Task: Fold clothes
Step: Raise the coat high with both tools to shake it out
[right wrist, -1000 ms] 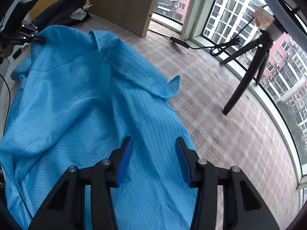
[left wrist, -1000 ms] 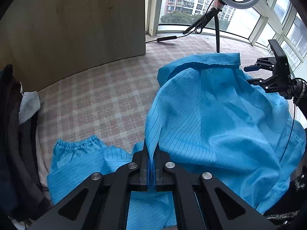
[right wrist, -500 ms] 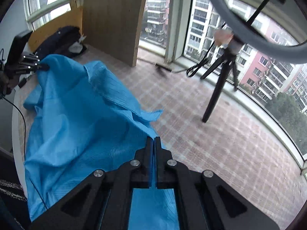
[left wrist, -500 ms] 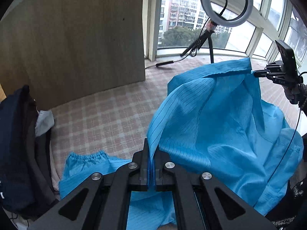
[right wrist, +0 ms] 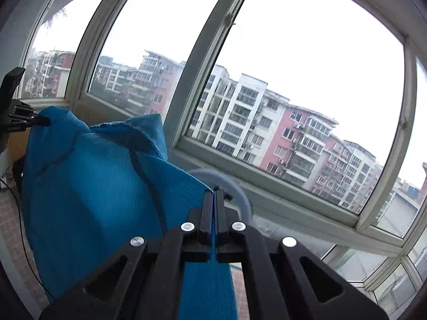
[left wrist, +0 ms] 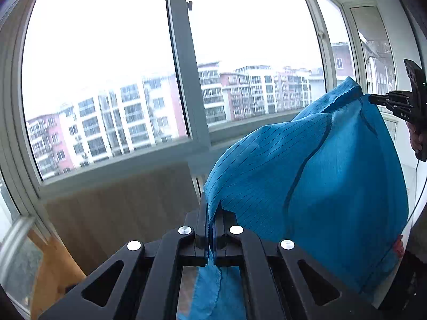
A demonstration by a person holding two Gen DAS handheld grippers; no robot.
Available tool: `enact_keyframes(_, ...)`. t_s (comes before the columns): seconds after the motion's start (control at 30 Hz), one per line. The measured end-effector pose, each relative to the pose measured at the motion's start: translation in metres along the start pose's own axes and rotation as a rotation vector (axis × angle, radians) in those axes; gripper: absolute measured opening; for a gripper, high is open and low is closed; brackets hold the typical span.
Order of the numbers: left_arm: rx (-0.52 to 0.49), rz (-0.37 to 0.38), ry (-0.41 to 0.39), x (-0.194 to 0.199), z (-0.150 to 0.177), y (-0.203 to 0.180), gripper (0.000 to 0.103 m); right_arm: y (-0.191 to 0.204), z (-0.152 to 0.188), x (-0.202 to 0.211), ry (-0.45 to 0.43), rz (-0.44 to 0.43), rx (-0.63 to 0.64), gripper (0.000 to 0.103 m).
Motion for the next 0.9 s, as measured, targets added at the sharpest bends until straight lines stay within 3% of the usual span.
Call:
enact_keyframes(0.13, -0.016, -0.068, -0.129, 0.065, -0.077, 0.013, 0.001, -0.009, -0.073, 0.066, -0.096, 0.105, 0.013, 0.000)
enact_keyframes(0.2, -0.027, -0.102, -0.189, 0.099, -0.102, 0.018, 0.001, -0.005, -0.093, 0.093, -0.130, 0.135, 0.027, 0.000)
enact_keyframes(0.37, -0.056, -0.167, -0.300, 0.172, -0.127, 0.029, 0.001, 0.017, -0.120, 0.149, -0.201, 0.181, 0.078, 0.000)
enact_keyframes(0.57, -0.075, -0.225, -0.359, 0.234, -0.134, 0.038, 0.001, 0.045, -0.137, 0.204, -0.284, 0.222, 0.118, 0.000)
enact_keyframes(0.77, -0.085, -0.269, -0.351, 0.243, -0.127, 0.052, 0.001, 0.062, -0.147, 0.211, -0.337, 0.198, 0.121, 0.000)
enact_keyframes(0.9, -0.102, -0.293, -0.258, 0.196, -0.107, 0.060, 0.001, 0.061, -0.144, 0.161, -0.301, 0.169, 0.102, 0.000)
Point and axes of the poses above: each gripper's, at about its wrist camera, not at the fingertips, and x roughly against the way its jaws point, y to its left, z to its underside, the point moved 10 cm from there along -x, roughly the way its jaws point, and after that the axes turned 14 degrees about -z, right-handed, at the moved point
